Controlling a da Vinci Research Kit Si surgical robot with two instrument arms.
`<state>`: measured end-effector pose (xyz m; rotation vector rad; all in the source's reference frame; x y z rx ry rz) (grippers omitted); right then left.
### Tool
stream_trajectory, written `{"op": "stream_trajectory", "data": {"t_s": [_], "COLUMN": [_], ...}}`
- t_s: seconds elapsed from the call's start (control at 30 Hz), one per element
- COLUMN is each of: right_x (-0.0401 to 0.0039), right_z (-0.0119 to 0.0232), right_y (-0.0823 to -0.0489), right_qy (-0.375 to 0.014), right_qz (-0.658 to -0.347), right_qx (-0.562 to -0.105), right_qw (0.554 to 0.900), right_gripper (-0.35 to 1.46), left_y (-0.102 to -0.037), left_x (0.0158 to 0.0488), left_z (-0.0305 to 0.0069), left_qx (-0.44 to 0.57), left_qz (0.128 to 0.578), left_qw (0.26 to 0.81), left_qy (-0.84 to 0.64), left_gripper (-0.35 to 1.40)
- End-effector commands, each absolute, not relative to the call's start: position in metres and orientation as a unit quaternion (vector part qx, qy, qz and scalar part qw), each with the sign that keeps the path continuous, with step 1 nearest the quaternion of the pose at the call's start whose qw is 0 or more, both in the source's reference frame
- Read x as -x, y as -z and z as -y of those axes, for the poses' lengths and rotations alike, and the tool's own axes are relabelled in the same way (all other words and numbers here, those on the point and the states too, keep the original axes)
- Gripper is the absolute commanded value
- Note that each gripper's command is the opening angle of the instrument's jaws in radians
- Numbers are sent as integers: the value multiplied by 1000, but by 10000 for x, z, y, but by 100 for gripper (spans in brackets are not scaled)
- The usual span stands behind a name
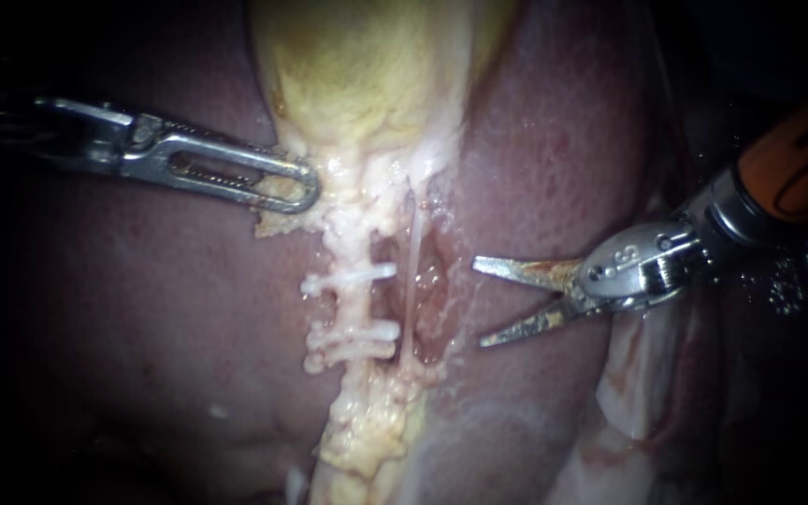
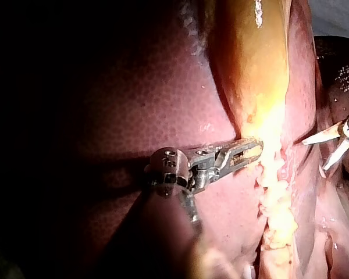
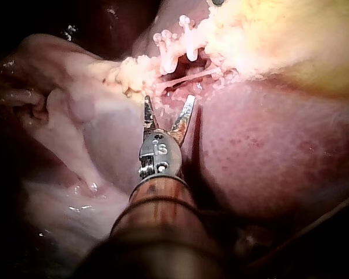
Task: Go to the cutting position left tube
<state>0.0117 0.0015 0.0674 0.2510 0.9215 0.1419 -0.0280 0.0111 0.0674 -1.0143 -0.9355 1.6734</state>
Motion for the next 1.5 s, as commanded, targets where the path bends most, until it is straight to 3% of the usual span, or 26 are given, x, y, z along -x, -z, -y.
{"op": "stream_trajectory", "data": {"t_s": [0.03, 0.4, 0.6, 0.9, 1.5], "right_x": [-117, -119, -131, -169, -202], "right_z": [-15, -16, -14, -13, -8], "right_y": [-673, -671, -667, -672, -742], "right_qy": [-67, -65, -60, -87, -93], "right_qz": [-444, -447, -479, -514, -513], "right_qx": [-122, -130, -152, -202, -250], "right_qw": [885, 883, 863, 829, 816], "right_gripper": [145, 145, 143, 143, 143], "left_y": [-671, -597, -601, -603, -607], "left_x": [279, 239, 239, 239, 240], "left_z": [-112, -139, -136, -136, -133], "left_qx": [413, 431, 432, 433, 433], "left_qz": [382, 375, 372, 372, 370], "left_qw": [467, 479, 477, 477, 477], "left_qy": [-682, -667, -669, -669, -669], "left_gripper": [-35, -35, -35, -35, -35]}}
